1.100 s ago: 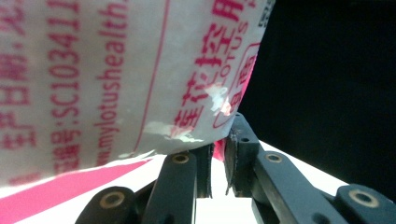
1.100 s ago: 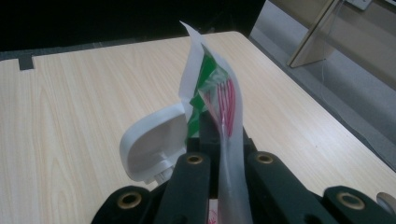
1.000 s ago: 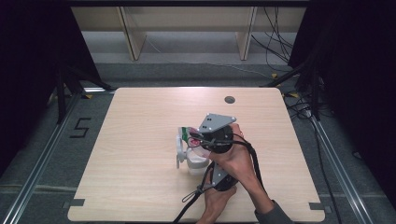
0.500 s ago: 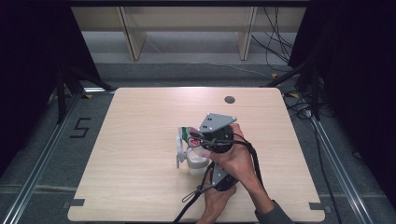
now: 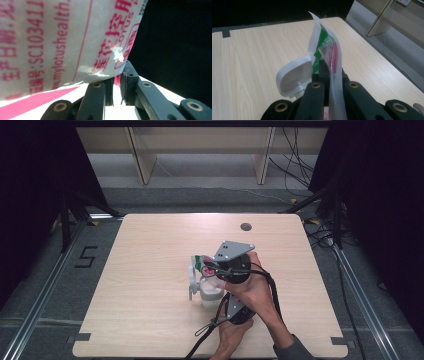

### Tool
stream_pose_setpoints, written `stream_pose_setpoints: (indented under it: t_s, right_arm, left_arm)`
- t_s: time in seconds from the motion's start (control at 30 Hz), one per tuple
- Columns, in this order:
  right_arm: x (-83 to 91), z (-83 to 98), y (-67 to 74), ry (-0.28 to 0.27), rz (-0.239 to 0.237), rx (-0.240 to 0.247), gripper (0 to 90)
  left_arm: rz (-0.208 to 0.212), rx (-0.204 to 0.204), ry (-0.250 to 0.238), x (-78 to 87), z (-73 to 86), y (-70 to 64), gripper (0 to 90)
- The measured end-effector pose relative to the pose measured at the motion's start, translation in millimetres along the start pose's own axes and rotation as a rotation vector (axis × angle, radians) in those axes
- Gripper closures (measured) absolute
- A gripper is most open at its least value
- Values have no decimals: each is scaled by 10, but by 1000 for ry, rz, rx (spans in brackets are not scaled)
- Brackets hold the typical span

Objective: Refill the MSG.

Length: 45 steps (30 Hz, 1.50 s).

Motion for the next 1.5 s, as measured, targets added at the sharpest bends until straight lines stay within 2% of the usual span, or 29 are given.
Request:
stream_pose_setpoints:
  t_s: [0.23,0.3,0.43,0.57,0.6,0.63,0.73,0.83,0.97,1.03,1.07,1.1,1.17,1.2,1.3,1.5]
  right_arm:
    - [-6,-1,-1,1,-2,0,895]
    - [-7,1,-6,-1,-1,8,895]
    - [0,3,1,1,2,-2,895]
    - [3,-2,-11,-5,9,14,895]
    - [4,3,3,-1,3,-12,895]
    - [3,-2,-10,-6,6,12,895]
    - [9,1,3,2,1,-13,895]
    - [7,-4,-8,-1,-3,7,895]
    - [3,0,-9,9,-3,1,895]
    - [-4,6,-17,13,-5,0,895]
    - [-5,6,-22,10,-1,1,895]
    - [-5,6,-21,10,-2,0,895]
    - [-13,10,-12,10,2,1,895]
    - [-23,13,-11,8,13,5,895]
    - [-44,16,2,25,12,11,895]
    - [-35,13,-6,16,12,16,895]
  left_arm:
    - [-5,2,1,-3,-1,-1,816]
    - [-7,-7,9,1,1,6,816]
    - [0,0,-1,-4,0,-1,816]
    - [-2,-4,2,-1,-1,0,816]
    - [-2,-1,1,-2,-1,0,816]
    - [-2,-4,2,0,-2,0,816]
    - [-1,-4,2,0,-2,-2,816]
    - [0,1,-3,-4,-2,-4,816]
    - [-7,3,-11,-17,4,-7,816]
    - [-3,-6,5,-10,8,4,816]
    - [37,-1,4,-23,9,-2,816]
    - [43,19,-12,-33,8,-19,816]
    - [48,30,-18,-39,10,-26,816]
    - [56,132,-98,-94,-1,-104,816]
    - [56,132,-98,-94,5,-100,816]
    - [58,133,-99,-92,0,-105,816]
Point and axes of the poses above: each handheld gripper's, and its own axes: x roughly backward along the jaws, z roughly out of its underside, y roughly to its left, the point moved 1 cm from there along -x, roughly forward along the jaws, and after that the axes turned 5 degrees about -x, right-handed, at the moved point
